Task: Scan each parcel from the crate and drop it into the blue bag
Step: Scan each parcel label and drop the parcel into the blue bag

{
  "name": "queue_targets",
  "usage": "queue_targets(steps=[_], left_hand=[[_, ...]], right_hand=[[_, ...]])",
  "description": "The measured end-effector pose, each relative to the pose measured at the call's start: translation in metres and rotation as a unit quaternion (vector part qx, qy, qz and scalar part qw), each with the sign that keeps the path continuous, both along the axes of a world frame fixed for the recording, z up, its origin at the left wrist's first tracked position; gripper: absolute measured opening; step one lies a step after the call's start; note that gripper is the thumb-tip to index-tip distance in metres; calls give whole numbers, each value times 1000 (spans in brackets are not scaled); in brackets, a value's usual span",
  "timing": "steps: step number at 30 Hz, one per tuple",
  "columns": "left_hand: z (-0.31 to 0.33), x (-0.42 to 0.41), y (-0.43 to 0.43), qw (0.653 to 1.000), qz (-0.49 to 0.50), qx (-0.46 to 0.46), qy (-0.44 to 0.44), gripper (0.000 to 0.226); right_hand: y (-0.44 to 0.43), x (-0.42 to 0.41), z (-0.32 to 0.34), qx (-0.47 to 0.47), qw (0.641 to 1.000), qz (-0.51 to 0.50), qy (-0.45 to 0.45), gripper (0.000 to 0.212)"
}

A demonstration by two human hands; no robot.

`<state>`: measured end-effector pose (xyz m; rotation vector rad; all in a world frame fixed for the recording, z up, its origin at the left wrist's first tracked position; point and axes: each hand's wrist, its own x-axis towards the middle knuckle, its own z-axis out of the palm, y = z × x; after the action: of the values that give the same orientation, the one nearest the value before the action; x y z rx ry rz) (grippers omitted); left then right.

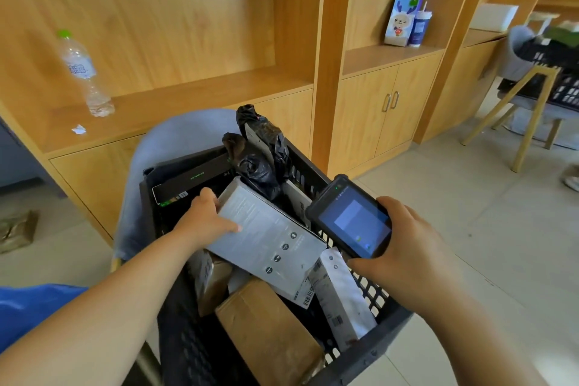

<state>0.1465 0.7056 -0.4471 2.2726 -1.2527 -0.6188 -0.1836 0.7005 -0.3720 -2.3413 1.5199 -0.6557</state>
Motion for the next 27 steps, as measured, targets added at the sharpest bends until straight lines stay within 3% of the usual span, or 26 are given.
queue_targets(steps=[4,9,16,18,20,24,27], left_hand=[[9,-5,25,1000,-17,-9,-1,54],[12,-23,51,999,-10,28,-43,102],[18,-39,68,998,-8,58,8,101],[24,-46,75,1000,-14,19,4,88],[32,-57,81,995,-47,-53,-70,85],[55,-74,90,953,-96,-212,-194,76],[61,-74,102,923,-126,-243,-269,81]], right_hand=[[16,-7,1,-1,1000,-7,-24,67],[36,-12,-1,-4,999,-5,-34,70],[53,-17,1,3,999,-7,-39,78],[56,-18,3,1,999,-6,-40,79],[57,-21,4,-2,999,-9,-50,79],[61,-28,7,0,997,-25,-74,79],[66,-34,6,6,995,-33,-94,79]])
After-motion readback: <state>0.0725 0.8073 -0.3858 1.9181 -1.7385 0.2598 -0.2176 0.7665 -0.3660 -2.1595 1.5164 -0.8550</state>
